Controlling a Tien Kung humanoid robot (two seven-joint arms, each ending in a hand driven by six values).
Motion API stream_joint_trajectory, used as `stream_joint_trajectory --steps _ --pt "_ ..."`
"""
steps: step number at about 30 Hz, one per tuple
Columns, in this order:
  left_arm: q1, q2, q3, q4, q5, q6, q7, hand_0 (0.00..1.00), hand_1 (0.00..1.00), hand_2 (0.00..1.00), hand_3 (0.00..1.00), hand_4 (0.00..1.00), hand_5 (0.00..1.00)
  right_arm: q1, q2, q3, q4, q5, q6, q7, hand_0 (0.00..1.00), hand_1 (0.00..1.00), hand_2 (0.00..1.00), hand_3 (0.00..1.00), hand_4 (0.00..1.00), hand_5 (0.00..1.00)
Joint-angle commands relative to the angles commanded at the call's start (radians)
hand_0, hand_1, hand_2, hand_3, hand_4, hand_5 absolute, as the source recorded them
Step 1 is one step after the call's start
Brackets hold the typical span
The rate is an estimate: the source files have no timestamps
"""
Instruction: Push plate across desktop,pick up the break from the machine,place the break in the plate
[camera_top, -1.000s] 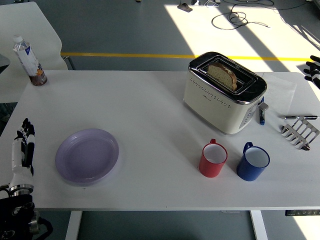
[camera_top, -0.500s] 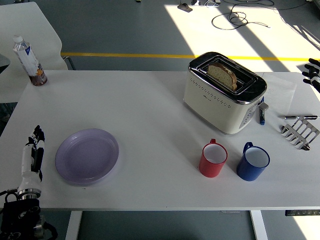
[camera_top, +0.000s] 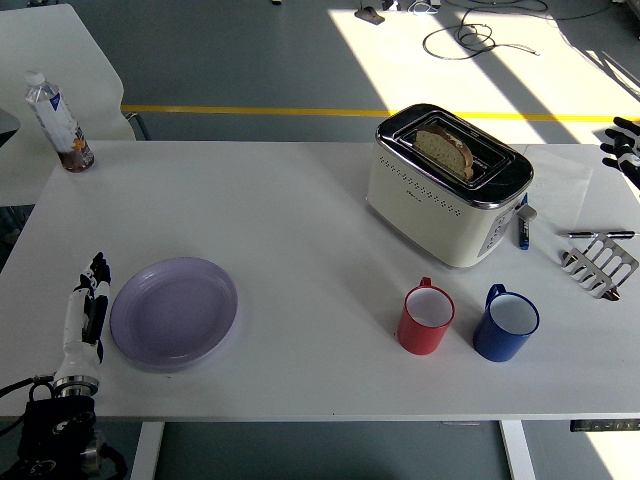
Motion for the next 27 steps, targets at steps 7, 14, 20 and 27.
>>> stream_joint_trajectory --steps 7,14,20,27 --pt "-0.005 0.000 0.014 0.007 -0.008 -0.004 -0.001 0.918 0.951 0.998 0.974 0.556 0.998 -0.001 0.000 -0.002 -0.001 0.000 0.000 0.000 0.827 0.789 0.827 0.836 0.507 0.469" --pt "-0.009 -0.008 0.048 0.011 -0.023 -0.008 -0.002 0.916 0.950 0.998 0.972 0.554 0.998 0.002 0.007 -0.006 -0.002 0.000 0.001 -0.001 0.827 0.788 0.827 0.836 0.507 0.470" --pt "-0.010 -0.005 0.071 0.011 -0.036 -0.010 -0.002 0.912 0.948 0.998 0.971 0.554 0.998 0.002 0.007 -0.006 -0.002 0.000 0.001 -0.001 0.827 0.787 0.827 0.836 0.507 0.470" --pt "-0.011 -0.004 0.099 -0.002 -0.051 -0.012 -0.006 0.904 0.943 0.998 0.967 0.554 0.998 0.002 0.008 -0.009 -0.004 -0.001 0.002 -0.002 0.827 0.787 0.827 0.835 0.507 0.472"
